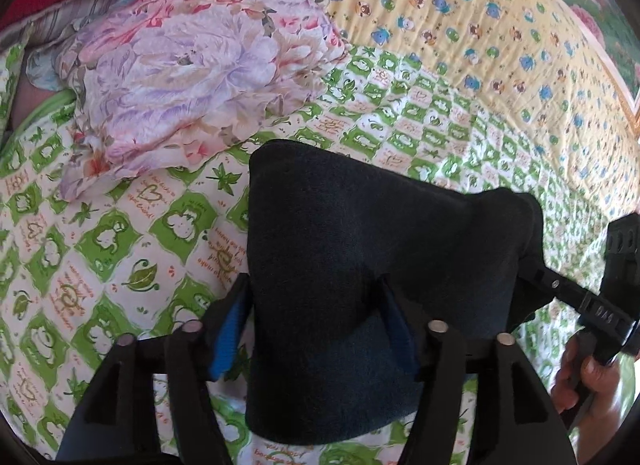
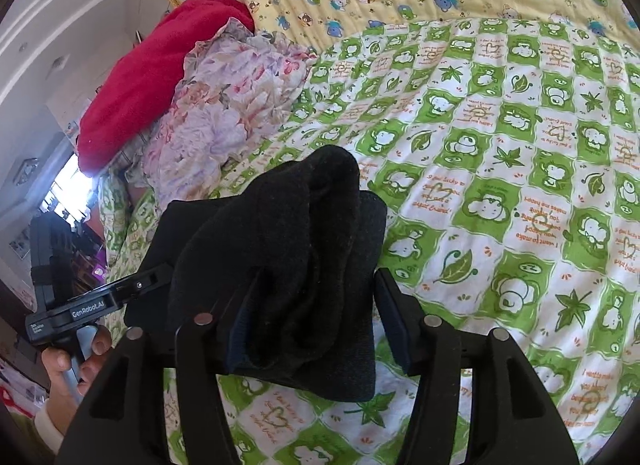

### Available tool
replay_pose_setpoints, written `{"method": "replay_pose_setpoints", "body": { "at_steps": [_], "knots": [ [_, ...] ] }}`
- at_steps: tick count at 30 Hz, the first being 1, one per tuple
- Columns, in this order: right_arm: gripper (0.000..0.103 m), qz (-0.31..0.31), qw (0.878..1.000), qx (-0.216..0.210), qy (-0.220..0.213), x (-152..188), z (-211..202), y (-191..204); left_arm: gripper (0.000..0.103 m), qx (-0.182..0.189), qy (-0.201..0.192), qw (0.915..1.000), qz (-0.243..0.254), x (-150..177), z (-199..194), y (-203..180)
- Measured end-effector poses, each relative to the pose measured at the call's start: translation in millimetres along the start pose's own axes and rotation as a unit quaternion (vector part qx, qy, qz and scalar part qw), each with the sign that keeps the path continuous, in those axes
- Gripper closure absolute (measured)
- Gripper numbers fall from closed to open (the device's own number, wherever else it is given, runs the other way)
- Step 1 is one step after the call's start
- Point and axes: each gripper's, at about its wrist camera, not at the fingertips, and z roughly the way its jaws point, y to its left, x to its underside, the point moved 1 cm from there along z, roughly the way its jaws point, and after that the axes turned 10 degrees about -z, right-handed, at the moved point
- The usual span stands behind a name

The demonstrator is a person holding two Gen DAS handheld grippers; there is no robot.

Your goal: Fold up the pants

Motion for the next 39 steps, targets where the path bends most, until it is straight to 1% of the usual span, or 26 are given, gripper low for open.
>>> {"method": "replay_pose_setpoints", "body": {
  "at_steps": [3, 5, 7, 13, 17, 19, 25, 31, 35, 39],
  "knots": [
    [0.035, -0.005, 1.0, 0.002, 0.002, -0.6, -2.8, 3.7, 0.032, -0.004, -0.01, 0.9999, 0.01, 2.7, -8.3, -0.9],
    [0.027, -0.011, 1.0, 0.0, 0.001, -0.5, -6.1, 8.7, 0.026, -0.007, -0.017, 0.9997, 0.014, 4.3, -14.7, -1.5],
    [0.022, -0.017, 1.0, -0.004, -0.006, 0.2, -11.4, 15.5, 0.025, -0.01, -0.018, 0.9996, 0.018, 6.9, -20.1, -2.5],
    [0.018, -0.052, 0.998, 0.003, -0.027, 3.0, -33.3, 39.9, 0.022, -0.02, -0.027, 0.9992, 0.021, 18.6, -37.2, -2.4],
    [0.017, -0.069, 0.997, 0.005, -0.031, 9.6, -44.2, 51.6, 0.021, -0.035, -0.039, 0.9979, 0.039, 28.2, -47.6, -4.3],
    [0.016, -0.08, 0.996, 0.012, -0.028, 14.1, -47.7, 57.0, 0.02, -0.046, -0.041, 0.997, 0.048, 33.1, -50.6, -5.4],
    [0.016, -0.1, 0.994, 0.024, -0.024, 24.1, -54.4, 67.3, 0.02, -0.051, -0.042, 0.9955, 0.068, 46.0, -57.0, -9.6],
    [0.016, -0.131, 0.99, 0.041, -0.016, 37.2, -57.1, 81.1, 0.02, -0.062, -0.059, 0.9922, 0.091, 60.1, -66.1, -17.2],
    [0.016, -0.15, 0.987, 0.052, -0.011, 45.8, -57.2, 89.6, 0.019, -0.064, -0.057, 0.9919, 0.094, 65.9, -67.2, -17.6],
    [0.016, -0.156, 0.986, 0.052, -0.008, 53.3, -56.1, 94.0, 0.019, -0.066, -0.053, 0.9921, 0.093, 69.6, -67.3, -15.4]
  ]
}}
